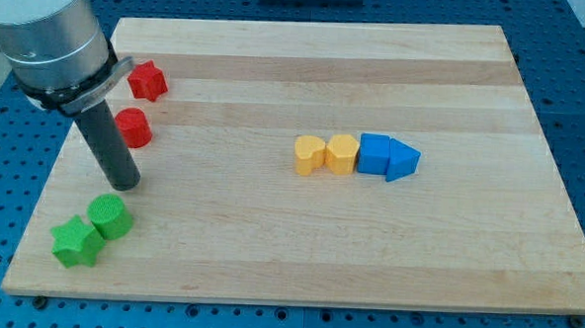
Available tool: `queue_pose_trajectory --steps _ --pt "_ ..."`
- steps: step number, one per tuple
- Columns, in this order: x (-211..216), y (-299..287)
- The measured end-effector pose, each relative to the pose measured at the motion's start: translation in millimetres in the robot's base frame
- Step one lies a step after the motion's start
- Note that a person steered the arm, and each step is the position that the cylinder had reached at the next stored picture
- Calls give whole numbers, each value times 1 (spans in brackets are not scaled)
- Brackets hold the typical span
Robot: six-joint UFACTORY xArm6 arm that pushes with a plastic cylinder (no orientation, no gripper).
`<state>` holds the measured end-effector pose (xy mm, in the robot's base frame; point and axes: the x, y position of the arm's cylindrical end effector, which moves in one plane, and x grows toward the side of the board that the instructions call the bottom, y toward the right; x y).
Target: Move the red circle closer to the red star
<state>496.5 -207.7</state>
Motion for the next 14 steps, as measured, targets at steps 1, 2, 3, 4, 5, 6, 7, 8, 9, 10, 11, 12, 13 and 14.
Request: queue_pose_trajectory --steps 1,2,3,4,5,6,7,8,9,10,11,12,13,14 --pt "-35 8" --pt "-56 15" --pt "-60 6" --pt "-55 -11" --pt "-54 -12" --pt "-81 -12" --pt "-82 -16" --pt "-87 -28" --pt "-76 -51" --pt "-76 -65" --pt "-81 -73" --pt "-107 -72" --pt "-107 -72" --pt "-108 -64"
